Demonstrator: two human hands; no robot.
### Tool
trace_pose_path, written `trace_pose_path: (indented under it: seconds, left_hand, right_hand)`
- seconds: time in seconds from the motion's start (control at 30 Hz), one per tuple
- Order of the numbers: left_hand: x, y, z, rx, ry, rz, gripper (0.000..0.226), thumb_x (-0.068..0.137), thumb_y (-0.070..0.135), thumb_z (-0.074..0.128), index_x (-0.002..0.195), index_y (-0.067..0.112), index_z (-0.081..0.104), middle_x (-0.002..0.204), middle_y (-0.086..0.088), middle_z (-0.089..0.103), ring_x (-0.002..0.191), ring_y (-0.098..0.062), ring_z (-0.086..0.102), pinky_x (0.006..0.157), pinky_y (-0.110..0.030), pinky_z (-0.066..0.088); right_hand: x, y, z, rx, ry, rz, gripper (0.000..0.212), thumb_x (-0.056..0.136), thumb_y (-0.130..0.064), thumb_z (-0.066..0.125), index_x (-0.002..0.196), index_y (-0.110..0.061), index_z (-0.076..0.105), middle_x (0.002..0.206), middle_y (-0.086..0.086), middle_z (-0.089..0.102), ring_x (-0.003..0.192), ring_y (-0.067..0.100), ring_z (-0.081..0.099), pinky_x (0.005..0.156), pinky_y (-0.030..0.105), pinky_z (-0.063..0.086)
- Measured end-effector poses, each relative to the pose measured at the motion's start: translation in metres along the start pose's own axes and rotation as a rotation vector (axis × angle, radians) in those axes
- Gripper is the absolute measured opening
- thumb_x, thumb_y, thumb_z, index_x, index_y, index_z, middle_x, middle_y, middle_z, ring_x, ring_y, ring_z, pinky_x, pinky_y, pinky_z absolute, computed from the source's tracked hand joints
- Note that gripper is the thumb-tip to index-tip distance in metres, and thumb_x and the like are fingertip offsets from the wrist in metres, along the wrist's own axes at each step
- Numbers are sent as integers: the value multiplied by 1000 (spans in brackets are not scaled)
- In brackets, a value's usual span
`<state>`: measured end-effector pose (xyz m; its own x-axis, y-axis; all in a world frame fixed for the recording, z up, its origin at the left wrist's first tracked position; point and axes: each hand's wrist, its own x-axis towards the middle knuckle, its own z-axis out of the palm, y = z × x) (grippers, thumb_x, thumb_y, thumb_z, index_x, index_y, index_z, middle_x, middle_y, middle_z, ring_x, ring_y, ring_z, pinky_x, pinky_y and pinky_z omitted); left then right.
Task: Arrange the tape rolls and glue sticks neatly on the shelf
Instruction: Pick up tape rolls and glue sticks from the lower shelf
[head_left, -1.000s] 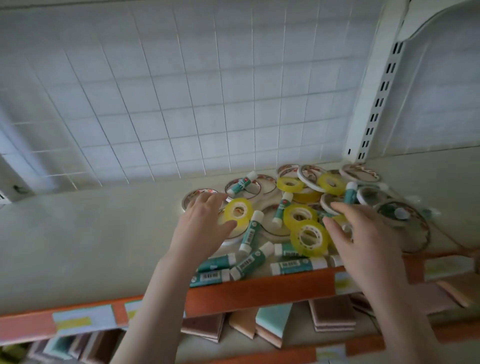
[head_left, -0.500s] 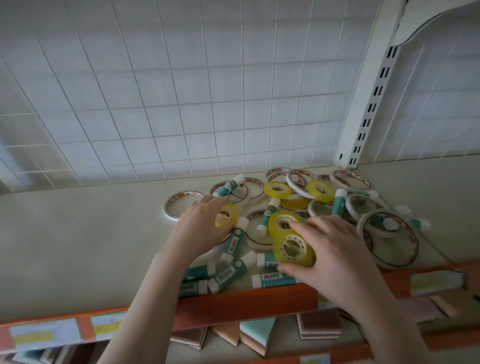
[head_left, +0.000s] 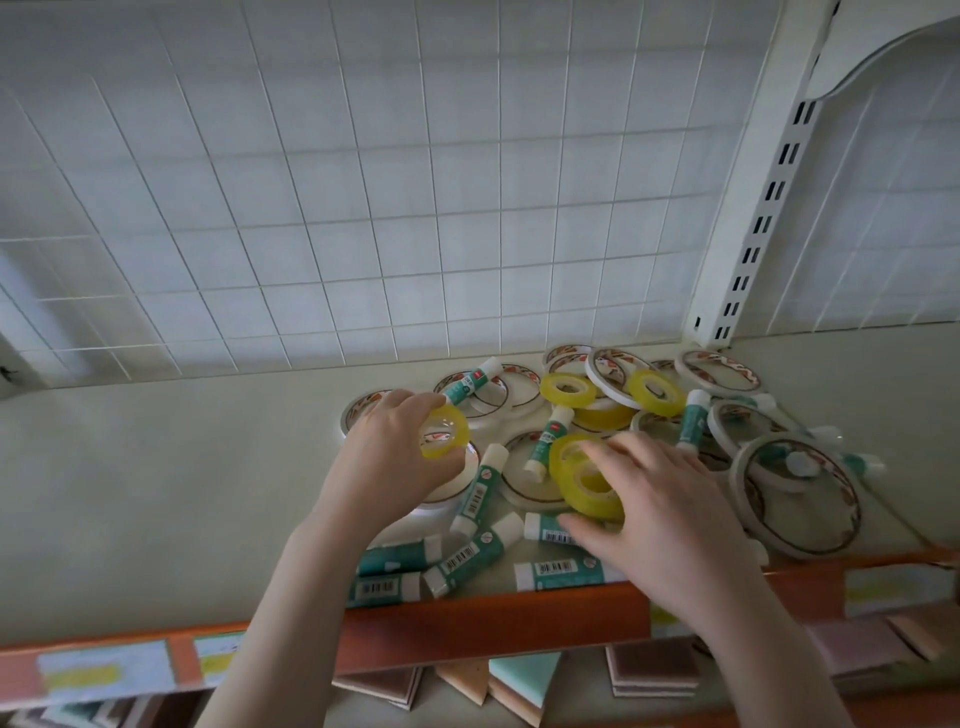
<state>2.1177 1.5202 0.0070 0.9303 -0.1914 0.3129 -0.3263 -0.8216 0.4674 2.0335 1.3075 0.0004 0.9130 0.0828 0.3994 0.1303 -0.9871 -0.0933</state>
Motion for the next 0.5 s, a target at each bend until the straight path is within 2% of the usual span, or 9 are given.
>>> trace_pose_path:
  seconds: [0.1, 0.2, 0.33, 0.4, 0.5]
  left_hand:
    - [-7, -1, -6, -20, 14, 11, 56, 76, 29, 71, 129, 23, 53, 128, 4, 51, 115, -15, 47, 89, -19, 32]
    - [-18, -2, -14, -25, 39, 14, 56, 75, 24, 72, 128, 23, 55, 128, 3, 51, 117, -18, 48, 91, -20, 32]
    - [-34, -2, -28, -47, 93, -35, 54, 75, 24, 73, 126, 25, 56, 120, 6, 51, 101, -15, 52, 84, -20, 35]
    - [-42, -4, -36, -50, 102, -35, 55, 73, 34, 72, 126, 25, 56, 113, 11, 49, 91, -9, 50, 79, -16, 34]
    - [-54, -11, -50, -33, 107, -46, 63, 64, 44, 58, 125, 26, 57, 109, 14, 48, 88, -6, 50, 77, -14, 34]
  right_hand:
    - [1, 1, 1, 29, -16, 22, 66, 61, -57, 68, 114, -18, 65, 98, -5, 63, 84, 14, 62, 71, 29, 52]
    - [5, 2, 1, 135, -10, 24, 72, 65, -48, 72, 128, -19, 55, 116, -3, 56, 102, 16, 57, 83, 27, 46]
    - [17, -2, 2, 250, 20, -45, 71, 73, -30, 74, 137, -20, 45, 133, -3, 46, 122, 17, 45, 94, 23, 33]
    - [24, -8, 2, 319, 19, -68, 70, 74, -24, 75, 137, -19, 45, 134, -1, 44, 124, 17, 43, 98, 23, 30]
    - [33, -25, 3, 412, 11, -81, 71, 69, -32, 79, 132, -21, 49, 128, -3, 48, 118, 14, 45, 93, 21, 30]
